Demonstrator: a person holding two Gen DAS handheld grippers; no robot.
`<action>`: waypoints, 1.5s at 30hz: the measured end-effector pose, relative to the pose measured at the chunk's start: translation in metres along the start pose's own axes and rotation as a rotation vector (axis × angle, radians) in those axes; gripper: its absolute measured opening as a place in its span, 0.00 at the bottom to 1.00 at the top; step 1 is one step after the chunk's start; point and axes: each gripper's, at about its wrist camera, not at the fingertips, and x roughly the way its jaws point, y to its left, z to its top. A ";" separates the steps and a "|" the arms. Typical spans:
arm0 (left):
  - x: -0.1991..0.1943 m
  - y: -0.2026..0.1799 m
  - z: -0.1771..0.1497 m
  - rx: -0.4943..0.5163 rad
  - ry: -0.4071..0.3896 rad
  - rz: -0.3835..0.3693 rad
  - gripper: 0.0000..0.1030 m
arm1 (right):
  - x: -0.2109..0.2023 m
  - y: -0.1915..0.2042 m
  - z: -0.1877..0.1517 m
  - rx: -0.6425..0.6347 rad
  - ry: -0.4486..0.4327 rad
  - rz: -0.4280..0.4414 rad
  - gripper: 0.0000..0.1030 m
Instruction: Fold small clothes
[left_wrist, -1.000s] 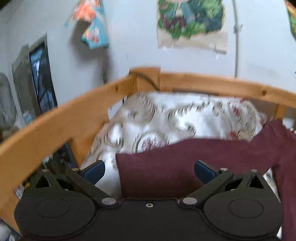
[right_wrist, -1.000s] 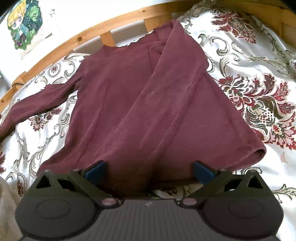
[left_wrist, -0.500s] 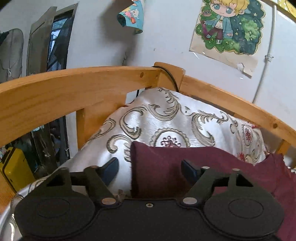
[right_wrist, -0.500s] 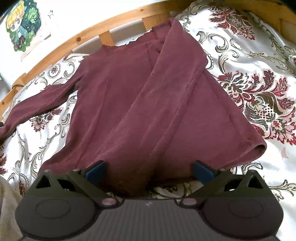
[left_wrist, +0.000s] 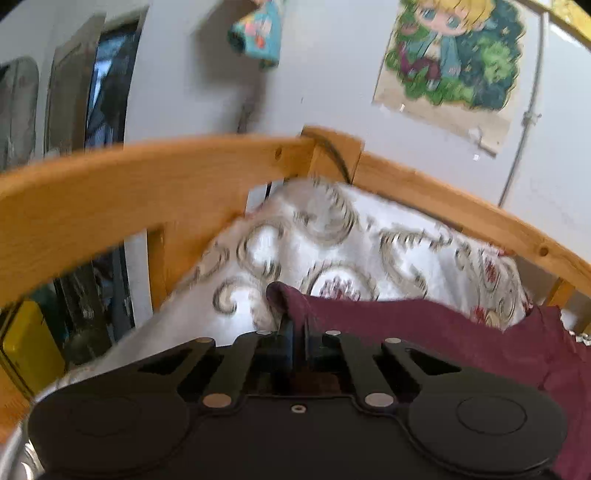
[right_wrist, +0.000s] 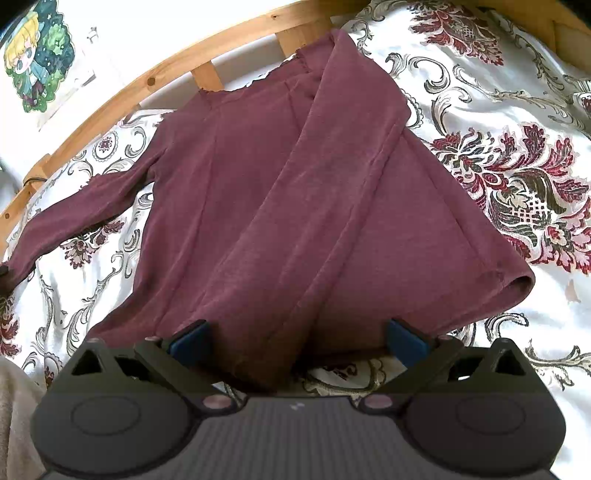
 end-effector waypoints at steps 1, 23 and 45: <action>-0.006 -0.004 0.002 0.022 -0.026 -0.004 0.04 | 0.000 0.000 0.000 0.005 0.000 0.004 1.00; -0.158 -0.253 -0.035 0.477 -0.272 -0.784 0.04 | -0.029 -0.026 0.013 0.142 -0.125 0.024 1.00; -0.138 -0.324 -0.177 0.493 0.092 -1.091 0.06 | -0.055 -0.101 0.039 0.372 -0.331 -0.137 1.00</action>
